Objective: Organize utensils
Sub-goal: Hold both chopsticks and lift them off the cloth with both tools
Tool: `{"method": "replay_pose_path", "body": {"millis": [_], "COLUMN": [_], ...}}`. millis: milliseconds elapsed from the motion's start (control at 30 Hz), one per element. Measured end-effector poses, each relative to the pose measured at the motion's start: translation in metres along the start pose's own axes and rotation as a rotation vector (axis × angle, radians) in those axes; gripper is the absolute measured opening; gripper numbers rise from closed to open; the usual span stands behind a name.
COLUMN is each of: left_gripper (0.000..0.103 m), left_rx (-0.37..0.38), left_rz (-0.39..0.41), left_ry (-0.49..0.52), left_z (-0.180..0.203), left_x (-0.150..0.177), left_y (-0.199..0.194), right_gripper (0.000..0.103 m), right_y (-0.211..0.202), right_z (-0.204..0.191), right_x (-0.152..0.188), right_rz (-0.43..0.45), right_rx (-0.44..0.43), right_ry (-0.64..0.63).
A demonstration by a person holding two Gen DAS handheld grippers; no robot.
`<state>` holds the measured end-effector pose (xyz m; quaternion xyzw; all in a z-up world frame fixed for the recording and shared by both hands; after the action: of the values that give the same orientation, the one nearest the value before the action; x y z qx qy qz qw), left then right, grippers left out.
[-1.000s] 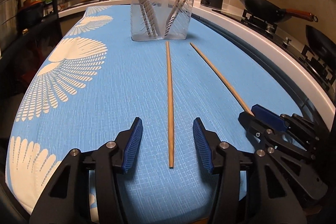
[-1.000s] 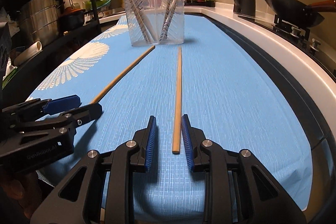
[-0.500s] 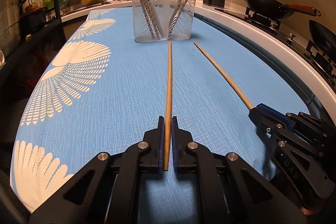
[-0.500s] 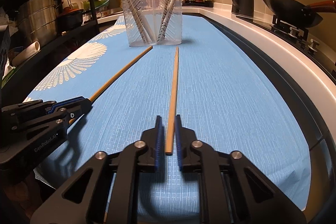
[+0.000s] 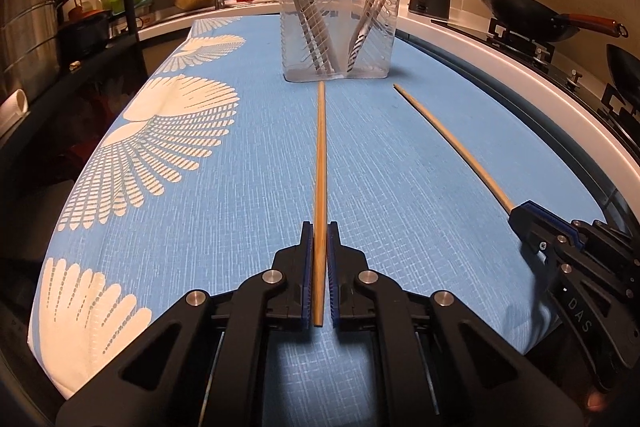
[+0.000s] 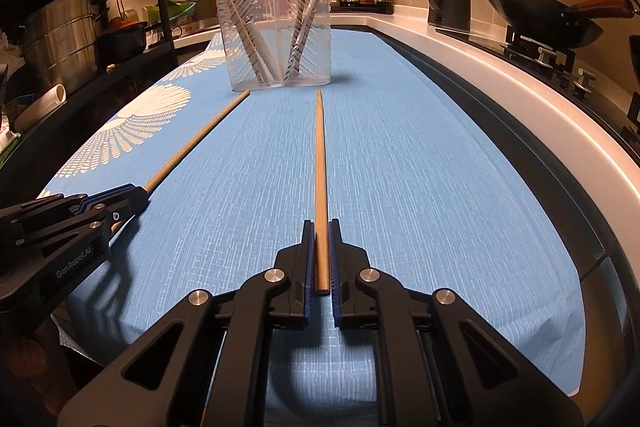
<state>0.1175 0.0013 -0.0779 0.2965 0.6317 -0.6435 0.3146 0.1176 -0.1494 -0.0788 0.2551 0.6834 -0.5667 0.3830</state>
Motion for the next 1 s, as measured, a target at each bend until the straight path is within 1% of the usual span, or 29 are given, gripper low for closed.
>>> {"method": "replay_pose_path", "body": {"millis": [467,600,733,1000], "left_gripper": [0.007,0.007,0.007,0.007], "left_rx": [-0.010,-0.013,-0.041,-0.042], "left_rz": [0.020,0.023,0.025,0.025], "left_ry": [0.015,0.022,0.015,0.005], "left_z": [0.005,0.005,0.000,-0.002], "left_x": [-0.003,-0.003,-0.002,-0.001], "left_y": [0.005,0.004,0.000,0.000], "right_gripper": [0.008,0.006,0.007,0.007], "right_y": [-0.001,-0.001,-0.002,0.000], "right_z": [-0.002,-0.003,0.004,0.007], "right_x": [0.002,0.003,0.003,0.001], "right_rz": [0.005,0.005,0.007,0.009], "right_rx": [0.004,0.003,0.033,0.047], "right_ry": [-0.005,-0.004,0.020,0.021]}}
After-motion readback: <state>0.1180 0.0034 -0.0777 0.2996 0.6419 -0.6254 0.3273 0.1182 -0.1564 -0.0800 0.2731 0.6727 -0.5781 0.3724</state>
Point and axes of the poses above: each gripper's, at about its wrist camera, not at the fingertips, and y roughly the way its jaws point, z to its right, x to its underside, the point moved 8 cm from there along y, roughly the way its jaws point, and after that the axes turned 3 degrees about z, right-handed, at the moved point
